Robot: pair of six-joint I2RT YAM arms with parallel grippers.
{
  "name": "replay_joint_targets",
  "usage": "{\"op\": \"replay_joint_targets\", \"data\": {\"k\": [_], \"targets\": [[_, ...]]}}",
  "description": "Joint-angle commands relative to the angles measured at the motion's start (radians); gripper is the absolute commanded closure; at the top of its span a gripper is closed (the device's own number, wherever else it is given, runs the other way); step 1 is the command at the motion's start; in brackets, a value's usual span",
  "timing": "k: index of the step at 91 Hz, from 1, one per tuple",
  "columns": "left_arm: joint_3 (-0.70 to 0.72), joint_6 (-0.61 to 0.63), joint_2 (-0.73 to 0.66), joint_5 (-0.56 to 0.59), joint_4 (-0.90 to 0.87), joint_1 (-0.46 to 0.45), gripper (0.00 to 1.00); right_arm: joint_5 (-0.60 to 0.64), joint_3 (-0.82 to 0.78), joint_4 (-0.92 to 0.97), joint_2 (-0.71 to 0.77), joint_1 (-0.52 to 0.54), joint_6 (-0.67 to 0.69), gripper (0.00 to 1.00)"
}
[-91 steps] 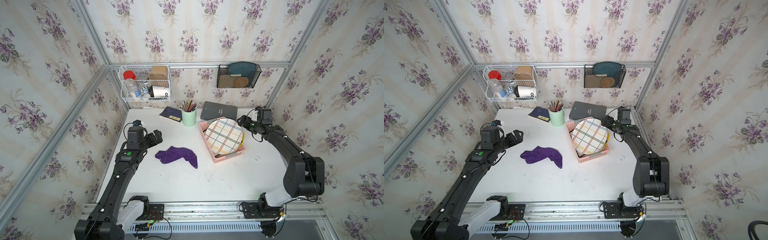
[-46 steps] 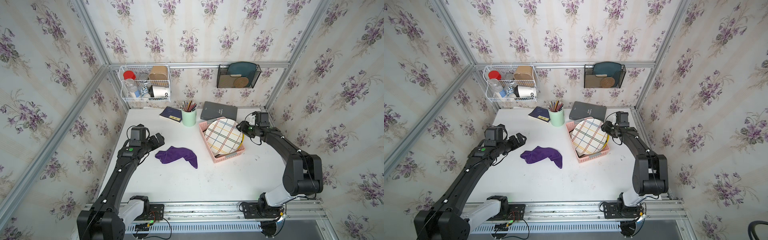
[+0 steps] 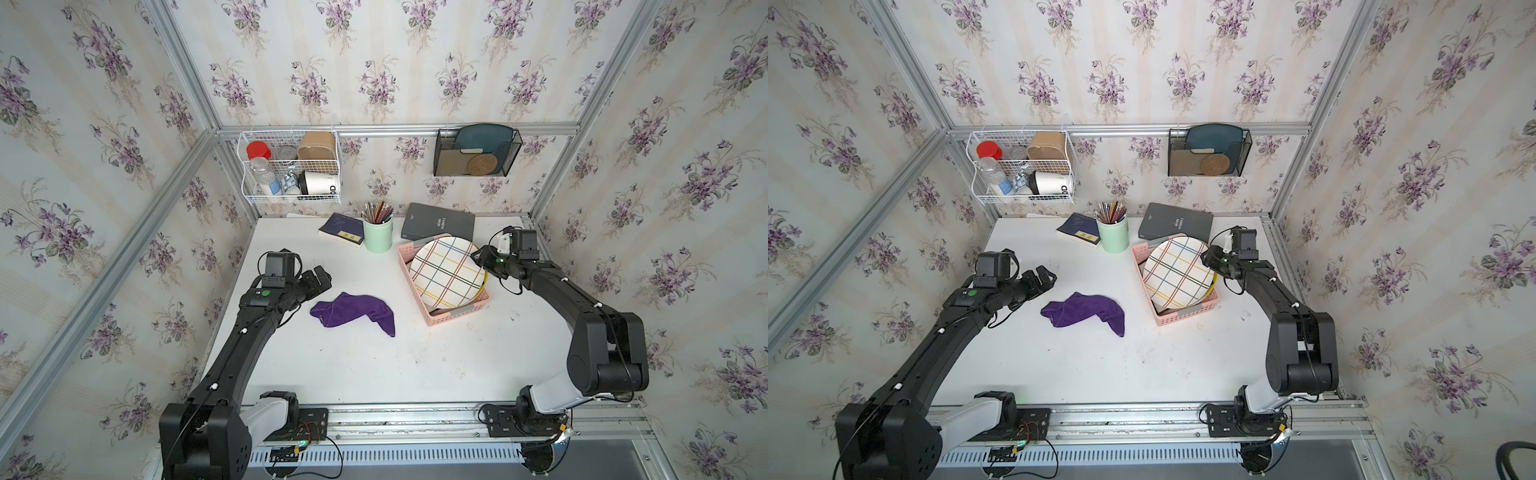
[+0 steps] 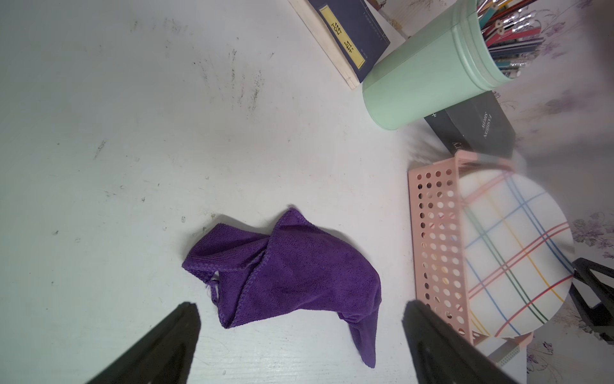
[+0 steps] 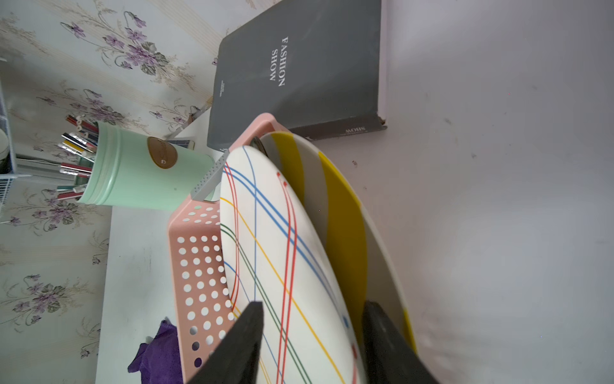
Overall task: Wipe the wet plate dry
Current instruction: Pick up the plate from the bin.
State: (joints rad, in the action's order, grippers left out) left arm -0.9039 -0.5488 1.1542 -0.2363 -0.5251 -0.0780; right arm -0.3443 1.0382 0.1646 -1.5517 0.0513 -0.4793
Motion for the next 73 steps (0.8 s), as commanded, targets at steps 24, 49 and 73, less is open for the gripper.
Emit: {"op": "replay_joint_targets", "data": {"k": [24,49,73], "targets": [[-0.013,0.02,0.076,-0.096,-0.021,-0.005,0.08,-0.11,-0.071,-0.114,0.023,0.089,-0.067,0.71],[-0.067,0.086,0.155,-0.058,-0.126,-0.085,0.08,-0.041,-0.011,-0.091,0.066,0.109,-0.068,1.0],[-0.175,0.063,0.374,0.213,-0.244,-0.294,0.05,0.101,-0.036,-0.109,0.305,0.11,-0.112,1.0]]}}
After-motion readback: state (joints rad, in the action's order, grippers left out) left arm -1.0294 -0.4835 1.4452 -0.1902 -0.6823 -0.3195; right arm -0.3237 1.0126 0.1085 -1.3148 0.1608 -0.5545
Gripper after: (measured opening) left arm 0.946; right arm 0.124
